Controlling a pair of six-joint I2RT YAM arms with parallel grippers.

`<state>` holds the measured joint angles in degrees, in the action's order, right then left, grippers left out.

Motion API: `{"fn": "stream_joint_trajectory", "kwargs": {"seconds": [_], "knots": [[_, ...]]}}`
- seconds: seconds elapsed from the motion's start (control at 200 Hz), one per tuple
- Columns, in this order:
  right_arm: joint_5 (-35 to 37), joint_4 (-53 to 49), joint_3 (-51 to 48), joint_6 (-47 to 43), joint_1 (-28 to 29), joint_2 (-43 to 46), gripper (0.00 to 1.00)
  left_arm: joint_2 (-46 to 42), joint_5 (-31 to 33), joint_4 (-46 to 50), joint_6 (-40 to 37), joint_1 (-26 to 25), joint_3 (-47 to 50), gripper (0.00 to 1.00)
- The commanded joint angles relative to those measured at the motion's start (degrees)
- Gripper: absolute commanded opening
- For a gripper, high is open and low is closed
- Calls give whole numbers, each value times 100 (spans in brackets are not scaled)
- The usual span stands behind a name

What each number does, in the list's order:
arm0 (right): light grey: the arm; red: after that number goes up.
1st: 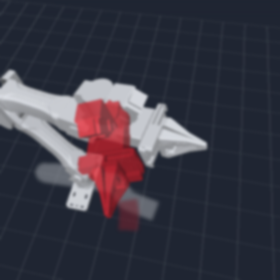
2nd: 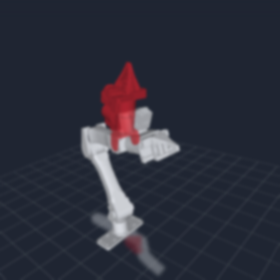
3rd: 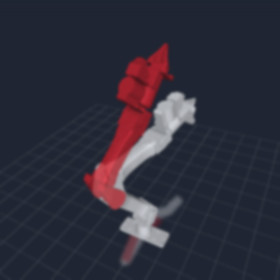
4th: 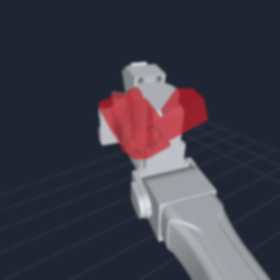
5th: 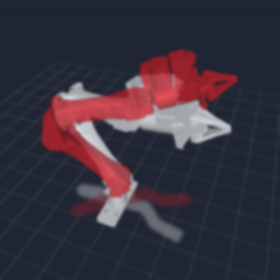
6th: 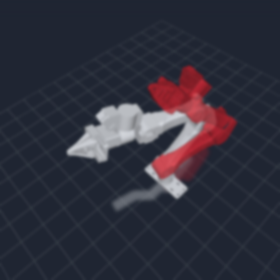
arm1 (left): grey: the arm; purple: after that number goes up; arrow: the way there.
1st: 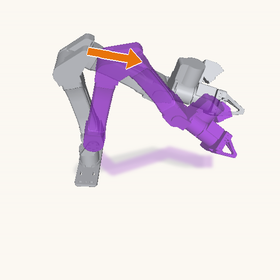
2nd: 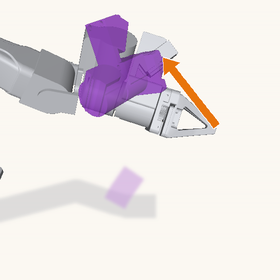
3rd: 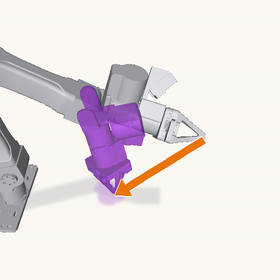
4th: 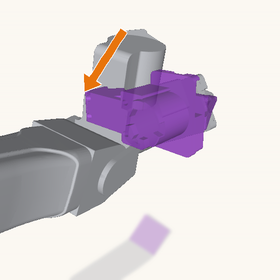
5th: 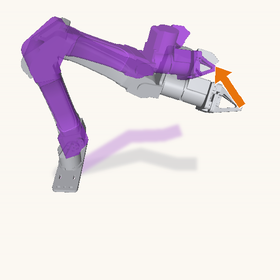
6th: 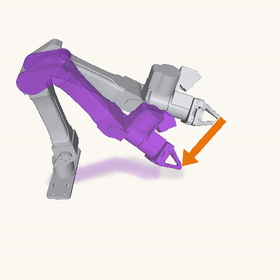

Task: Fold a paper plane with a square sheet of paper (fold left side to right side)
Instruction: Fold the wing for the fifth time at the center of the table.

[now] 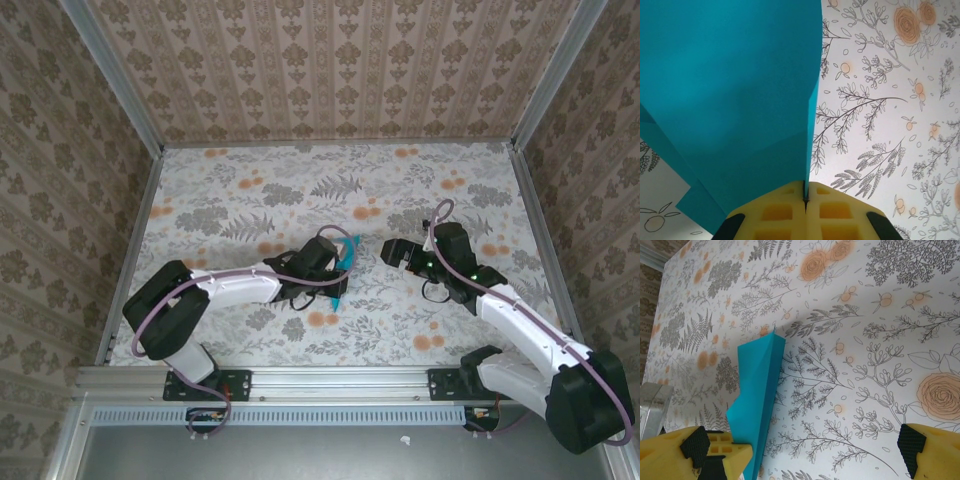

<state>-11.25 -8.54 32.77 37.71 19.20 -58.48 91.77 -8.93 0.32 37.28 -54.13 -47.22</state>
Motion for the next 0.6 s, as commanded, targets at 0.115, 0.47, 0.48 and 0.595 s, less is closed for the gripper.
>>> {"fn": "stream_joint_trajectory", "kwargs": {"seconds": [0.115,0.47,0.48,0.595], "knots": [[-381,383,-34,-58,-9,-185,100,-4,-358,-284,364,170,88,0],[-557,1127,-58,27,110,-701,100,-27,-832,-780,551,486,235,0],[-562,1150,-64,43,112,-711,100,-23,-854,-799,563,496,243,0],[-642,1478,-153,232,111,-817,100,33,-1072,-1068,731,621,345,0]]}}
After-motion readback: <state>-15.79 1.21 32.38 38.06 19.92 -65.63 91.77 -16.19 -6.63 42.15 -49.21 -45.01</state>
